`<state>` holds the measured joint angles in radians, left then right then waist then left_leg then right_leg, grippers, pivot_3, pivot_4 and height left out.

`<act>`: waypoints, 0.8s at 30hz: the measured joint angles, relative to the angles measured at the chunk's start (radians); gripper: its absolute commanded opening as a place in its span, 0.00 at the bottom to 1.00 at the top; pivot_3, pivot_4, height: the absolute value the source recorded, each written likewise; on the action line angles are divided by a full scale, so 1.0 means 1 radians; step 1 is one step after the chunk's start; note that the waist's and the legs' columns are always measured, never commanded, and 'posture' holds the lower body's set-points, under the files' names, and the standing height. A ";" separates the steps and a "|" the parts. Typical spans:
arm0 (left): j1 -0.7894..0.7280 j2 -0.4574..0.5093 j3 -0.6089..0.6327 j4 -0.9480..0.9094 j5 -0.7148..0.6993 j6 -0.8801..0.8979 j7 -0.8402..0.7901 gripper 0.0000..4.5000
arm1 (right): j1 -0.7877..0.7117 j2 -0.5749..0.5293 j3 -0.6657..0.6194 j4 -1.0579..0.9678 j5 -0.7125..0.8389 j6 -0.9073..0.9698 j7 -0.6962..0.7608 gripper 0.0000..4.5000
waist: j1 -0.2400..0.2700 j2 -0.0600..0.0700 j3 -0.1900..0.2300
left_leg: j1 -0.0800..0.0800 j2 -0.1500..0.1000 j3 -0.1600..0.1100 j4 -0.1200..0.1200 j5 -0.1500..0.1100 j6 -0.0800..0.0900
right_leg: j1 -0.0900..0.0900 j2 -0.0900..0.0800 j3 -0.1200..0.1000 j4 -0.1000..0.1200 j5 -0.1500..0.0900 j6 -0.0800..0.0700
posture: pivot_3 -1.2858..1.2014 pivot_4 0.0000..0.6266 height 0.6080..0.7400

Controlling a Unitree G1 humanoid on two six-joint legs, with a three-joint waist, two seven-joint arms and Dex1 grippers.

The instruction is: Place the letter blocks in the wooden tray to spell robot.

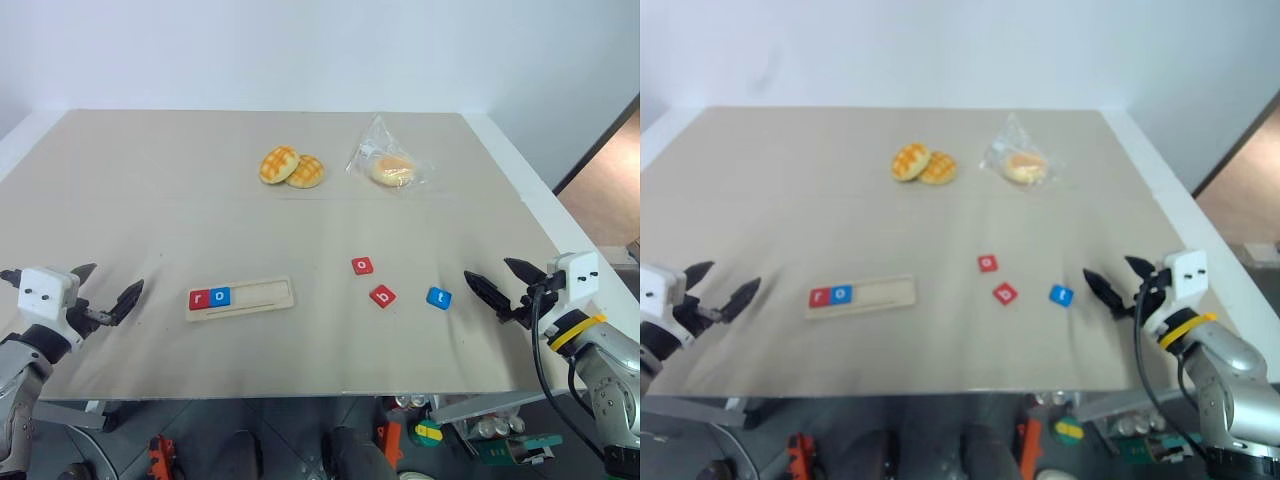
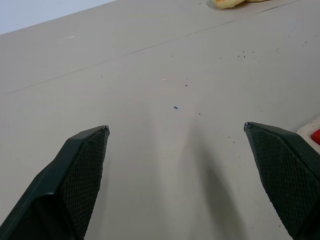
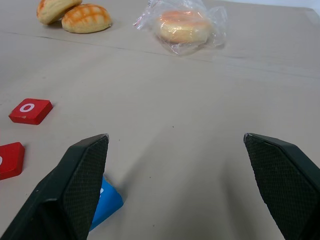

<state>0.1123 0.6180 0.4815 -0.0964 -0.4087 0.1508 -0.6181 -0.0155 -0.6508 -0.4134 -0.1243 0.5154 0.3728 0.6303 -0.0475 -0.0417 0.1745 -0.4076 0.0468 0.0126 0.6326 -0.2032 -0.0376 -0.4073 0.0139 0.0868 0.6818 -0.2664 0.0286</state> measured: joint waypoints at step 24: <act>-0.052 0.043 0.019 0.007 -0.050 0.001 -0.098 1.00 | 0.037 -0.010 0.047 -0.093 -0.009 0.028 0.069 1.00 | 0.000 0.001 0.001 | 0.000 0.000 0.000 0.000 0.000 0.000 | 0.000 0.000 0.000 0.000 0.000 0.000 | 0.52 0.24 1.00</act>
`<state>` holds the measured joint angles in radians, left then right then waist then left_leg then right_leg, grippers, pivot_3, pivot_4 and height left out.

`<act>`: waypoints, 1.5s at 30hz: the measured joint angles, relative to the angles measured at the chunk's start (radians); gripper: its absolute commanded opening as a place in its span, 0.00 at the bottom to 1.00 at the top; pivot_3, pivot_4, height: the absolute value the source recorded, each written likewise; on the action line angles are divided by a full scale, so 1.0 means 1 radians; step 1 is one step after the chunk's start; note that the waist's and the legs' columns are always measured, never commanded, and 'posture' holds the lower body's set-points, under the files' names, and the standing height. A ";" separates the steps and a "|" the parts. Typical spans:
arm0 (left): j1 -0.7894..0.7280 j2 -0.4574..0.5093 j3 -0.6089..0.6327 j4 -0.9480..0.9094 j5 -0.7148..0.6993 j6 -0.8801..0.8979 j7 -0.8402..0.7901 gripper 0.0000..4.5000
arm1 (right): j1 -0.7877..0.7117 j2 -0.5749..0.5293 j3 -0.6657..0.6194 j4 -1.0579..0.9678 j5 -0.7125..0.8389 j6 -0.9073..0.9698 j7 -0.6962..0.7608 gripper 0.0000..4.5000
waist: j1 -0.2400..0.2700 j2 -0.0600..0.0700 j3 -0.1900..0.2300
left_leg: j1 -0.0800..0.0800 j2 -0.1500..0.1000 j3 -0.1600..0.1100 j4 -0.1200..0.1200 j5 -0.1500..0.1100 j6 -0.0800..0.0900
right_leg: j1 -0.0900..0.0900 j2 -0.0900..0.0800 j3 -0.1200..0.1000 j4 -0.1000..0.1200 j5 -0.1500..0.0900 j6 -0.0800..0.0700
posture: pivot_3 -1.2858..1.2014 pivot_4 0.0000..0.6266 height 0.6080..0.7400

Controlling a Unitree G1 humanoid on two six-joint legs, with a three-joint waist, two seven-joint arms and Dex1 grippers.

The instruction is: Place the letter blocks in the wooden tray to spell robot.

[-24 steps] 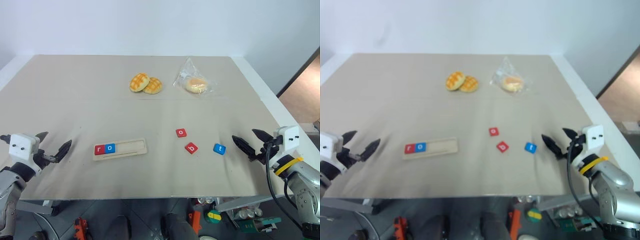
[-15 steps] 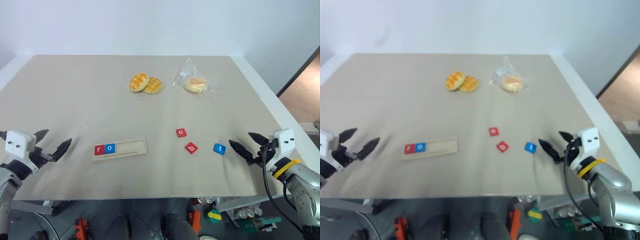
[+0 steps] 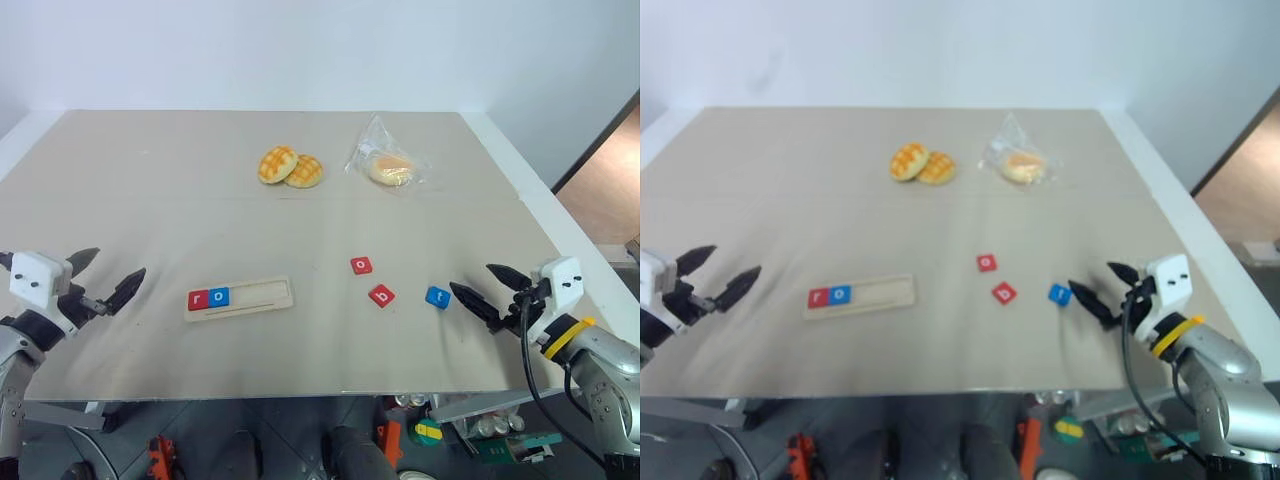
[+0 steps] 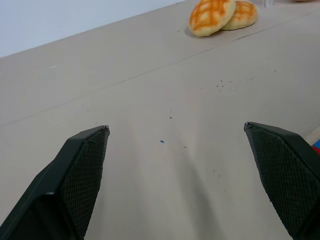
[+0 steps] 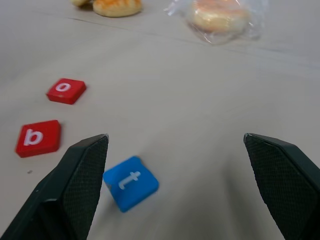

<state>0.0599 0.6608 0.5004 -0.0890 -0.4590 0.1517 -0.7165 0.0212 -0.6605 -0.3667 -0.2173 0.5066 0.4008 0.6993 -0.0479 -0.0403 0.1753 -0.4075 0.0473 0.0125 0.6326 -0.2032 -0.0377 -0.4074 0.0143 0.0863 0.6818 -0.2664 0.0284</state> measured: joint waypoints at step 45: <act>-0.580 0.039 -0.632 0.461 0.241 -0.089 -0.640 1.00 | -0.328 0.039 0.476 -0.029 -0.061 -0.008 0.277 1.00 | 0.002 0.000 0.000 | -0.007 0.000 -0.010 0.005 -0.001 0.003 | -0.001 0.003 -0.008 0.001 0.000 0.000 | 0.52 0.24 1.00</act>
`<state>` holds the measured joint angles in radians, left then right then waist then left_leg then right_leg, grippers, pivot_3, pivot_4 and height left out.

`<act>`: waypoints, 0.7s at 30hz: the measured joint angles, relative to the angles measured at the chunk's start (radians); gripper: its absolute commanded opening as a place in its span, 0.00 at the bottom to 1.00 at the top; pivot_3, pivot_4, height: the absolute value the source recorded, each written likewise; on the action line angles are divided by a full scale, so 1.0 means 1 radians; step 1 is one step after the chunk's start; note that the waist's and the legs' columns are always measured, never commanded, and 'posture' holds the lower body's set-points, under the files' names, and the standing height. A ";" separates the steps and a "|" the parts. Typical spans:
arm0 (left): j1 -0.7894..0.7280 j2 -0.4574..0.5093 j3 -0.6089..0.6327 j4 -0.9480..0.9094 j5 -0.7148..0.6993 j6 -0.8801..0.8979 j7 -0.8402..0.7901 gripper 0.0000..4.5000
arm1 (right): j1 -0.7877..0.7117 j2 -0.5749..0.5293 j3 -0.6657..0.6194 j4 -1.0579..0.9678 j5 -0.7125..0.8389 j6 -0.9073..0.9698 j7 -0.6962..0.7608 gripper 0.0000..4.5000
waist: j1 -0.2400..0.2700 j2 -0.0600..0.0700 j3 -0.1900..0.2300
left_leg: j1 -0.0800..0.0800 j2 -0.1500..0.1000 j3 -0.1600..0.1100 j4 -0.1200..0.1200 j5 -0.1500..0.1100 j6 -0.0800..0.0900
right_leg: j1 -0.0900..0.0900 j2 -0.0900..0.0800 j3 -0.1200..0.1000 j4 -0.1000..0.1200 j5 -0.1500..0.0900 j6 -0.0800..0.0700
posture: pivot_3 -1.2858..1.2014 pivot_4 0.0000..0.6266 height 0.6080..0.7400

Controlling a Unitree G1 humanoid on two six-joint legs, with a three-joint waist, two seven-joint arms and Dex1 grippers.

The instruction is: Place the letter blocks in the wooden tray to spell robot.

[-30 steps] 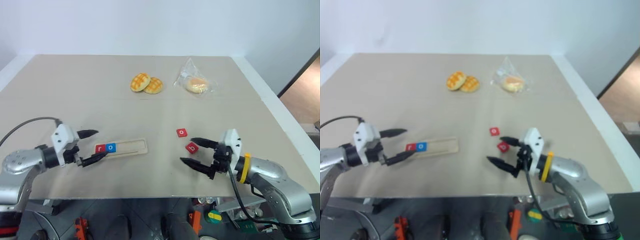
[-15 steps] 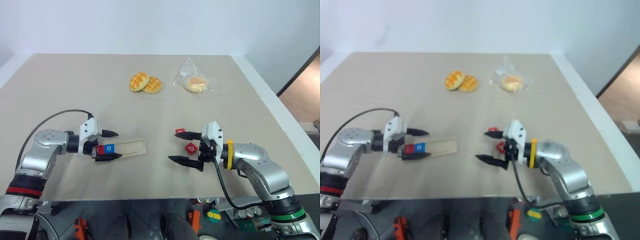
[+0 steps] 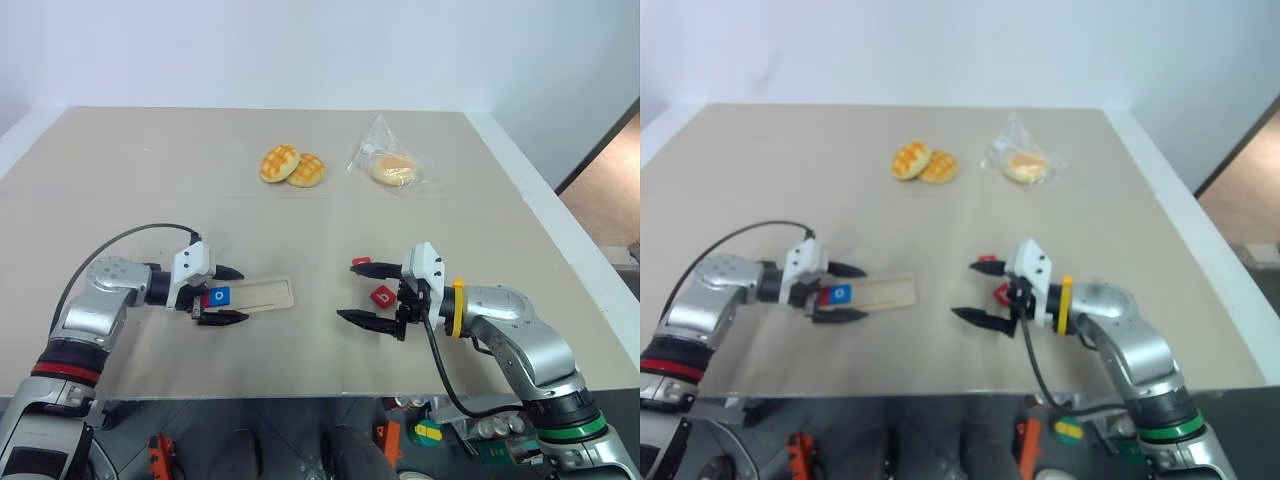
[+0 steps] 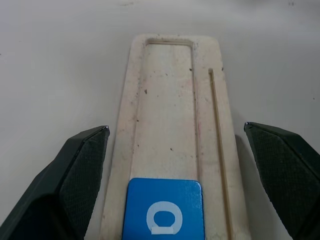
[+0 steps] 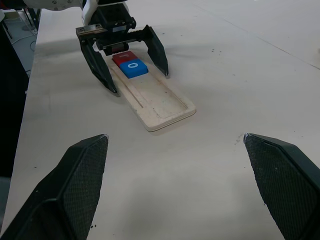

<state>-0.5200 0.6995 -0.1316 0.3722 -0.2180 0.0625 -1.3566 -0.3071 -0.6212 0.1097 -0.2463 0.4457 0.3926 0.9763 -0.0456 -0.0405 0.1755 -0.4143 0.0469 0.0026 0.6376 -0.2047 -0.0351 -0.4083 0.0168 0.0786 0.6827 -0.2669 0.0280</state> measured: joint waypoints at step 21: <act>-0.056 -0.021 -0.019 0.127 0.029 -0.106 -0.032 0.71 | 0.008 -0.003 -0.001 -0.008 -0.001 0.002 0.001 1.00 | 0.000 0.001 -0.001 | 0.004 0.001 -0.001 0.001 0.002 0.003 | 0.003 0.002 -0.001 0.002 0.004 -0.003 | 0.52 0.24 1.00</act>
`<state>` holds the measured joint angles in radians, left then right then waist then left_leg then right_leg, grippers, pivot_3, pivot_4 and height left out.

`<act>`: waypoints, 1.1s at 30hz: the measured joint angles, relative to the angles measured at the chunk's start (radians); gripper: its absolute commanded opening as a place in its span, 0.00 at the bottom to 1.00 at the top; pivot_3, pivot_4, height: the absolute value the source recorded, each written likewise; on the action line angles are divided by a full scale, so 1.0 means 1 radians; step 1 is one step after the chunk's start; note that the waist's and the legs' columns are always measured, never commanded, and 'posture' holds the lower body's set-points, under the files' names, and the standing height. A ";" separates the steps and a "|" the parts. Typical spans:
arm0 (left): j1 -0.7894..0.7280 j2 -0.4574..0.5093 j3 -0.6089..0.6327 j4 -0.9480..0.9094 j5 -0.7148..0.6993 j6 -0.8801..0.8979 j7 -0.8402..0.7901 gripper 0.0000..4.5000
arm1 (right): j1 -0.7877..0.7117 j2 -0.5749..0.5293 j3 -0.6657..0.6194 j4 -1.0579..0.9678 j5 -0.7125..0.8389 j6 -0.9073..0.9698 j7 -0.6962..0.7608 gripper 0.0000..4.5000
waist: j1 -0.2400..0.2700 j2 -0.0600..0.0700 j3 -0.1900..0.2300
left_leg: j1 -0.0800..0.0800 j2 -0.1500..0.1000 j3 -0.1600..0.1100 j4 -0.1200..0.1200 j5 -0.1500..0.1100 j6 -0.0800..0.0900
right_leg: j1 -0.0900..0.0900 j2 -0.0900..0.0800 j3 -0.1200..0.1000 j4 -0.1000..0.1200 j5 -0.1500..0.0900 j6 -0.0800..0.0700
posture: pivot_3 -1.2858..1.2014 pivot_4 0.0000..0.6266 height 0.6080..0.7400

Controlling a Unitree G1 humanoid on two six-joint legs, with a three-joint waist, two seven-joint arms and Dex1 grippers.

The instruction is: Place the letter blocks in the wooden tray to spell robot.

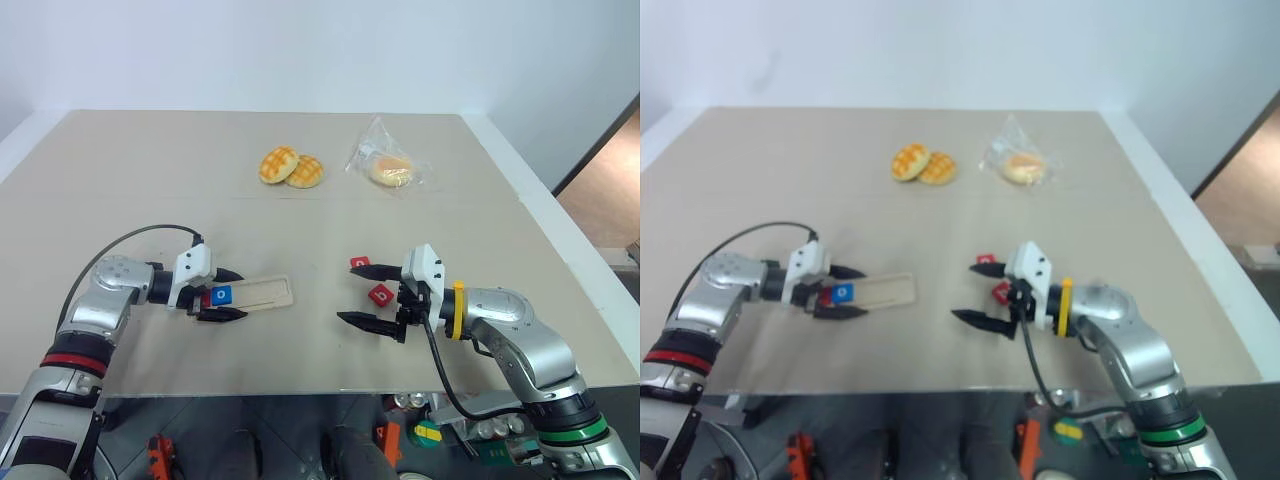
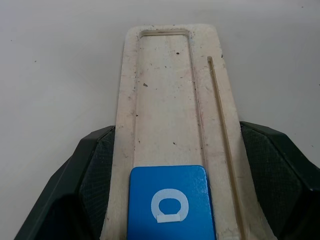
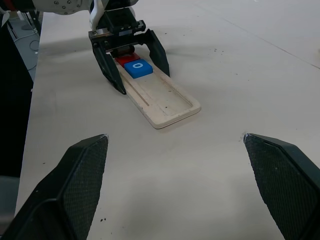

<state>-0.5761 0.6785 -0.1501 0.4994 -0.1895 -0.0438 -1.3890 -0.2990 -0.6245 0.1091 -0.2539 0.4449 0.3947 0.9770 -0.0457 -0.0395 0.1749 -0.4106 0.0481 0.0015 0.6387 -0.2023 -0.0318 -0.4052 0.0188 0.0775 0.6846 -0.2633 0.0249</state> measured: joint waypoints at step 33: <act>-0.513 -0.361 -0.128 0.592 0.262 -0.219 0.048 0.71 | -0.022 -0.003 -0.008 0.048 -0.039 -0.035 -0.017 1.00 | 0.013 0.000 0.000 | -0.010 -0.003 -0.005 0.002 0.002 0.002 | -0.004 -0.001 -0.003 -0.002 0.001 0.004 | 0.52 0.24 1.00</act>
<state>-1.0886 0.3175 -0.2778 1.0911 0.0726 -0.2633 -1.3414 -0.3214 -0.6277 0.1012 -0.2056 0.4060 0.3597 0.9604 -0.0330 -0.0391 0.1753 -0.4209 0.0450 -0.0036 0.6409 -0.2007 -0.0296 -0.4094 0.0181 0.0740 0.6828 -0.2620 0.0285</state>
